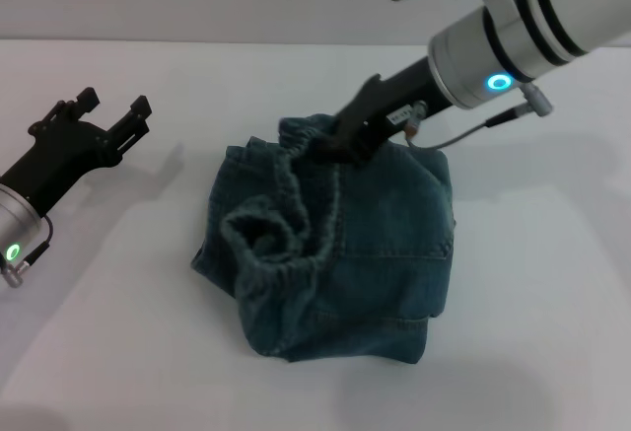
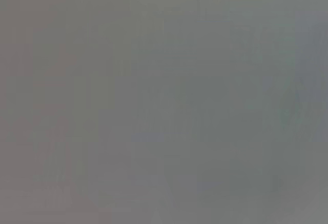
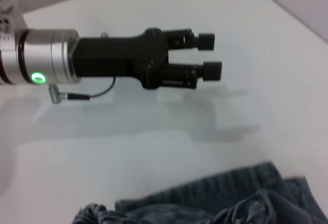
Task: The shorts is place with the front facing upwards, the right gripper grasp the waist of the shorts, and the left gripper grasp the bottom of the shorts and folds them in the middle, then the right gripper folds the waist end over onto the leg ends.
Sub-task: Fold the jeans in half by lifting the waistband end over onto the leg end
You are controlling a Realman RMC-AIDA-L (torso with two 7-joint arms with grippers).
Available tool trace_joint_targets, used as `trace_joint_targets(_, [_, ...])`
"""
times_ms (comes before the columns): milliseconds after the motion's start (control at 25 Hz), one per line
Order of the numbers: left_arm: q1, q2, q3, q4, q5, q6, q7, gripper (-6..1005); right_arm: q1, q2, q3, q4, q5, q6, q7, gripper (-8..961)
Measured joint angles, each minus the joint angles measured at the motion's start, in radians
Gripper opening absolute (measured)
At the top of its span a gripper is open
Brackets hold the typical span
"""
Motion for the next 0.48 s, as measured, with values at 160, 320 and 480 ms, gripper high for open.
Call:
trace_joint_targets(160, [0.003,0.0,-0.008,0.005,-0.006,0.017,0.004,783,0.011,0.0,-0.025,0.002,0.041,0.033,-0.016,7])
trace_joint_targets(320, [0.006,-0.002,-0.008,0.014,-0.024,0.026,0.006,783,0.029,0.0,-0.063,0.016,0.051,0.065,-0.017,6])
trace_joint_targets(480, [0.009,-0.001,-0.008,0.014,-0.035,0.03,0.006,783,0.063,0.001,-0.091,0.067,0.053,0.077,-0.018,7])
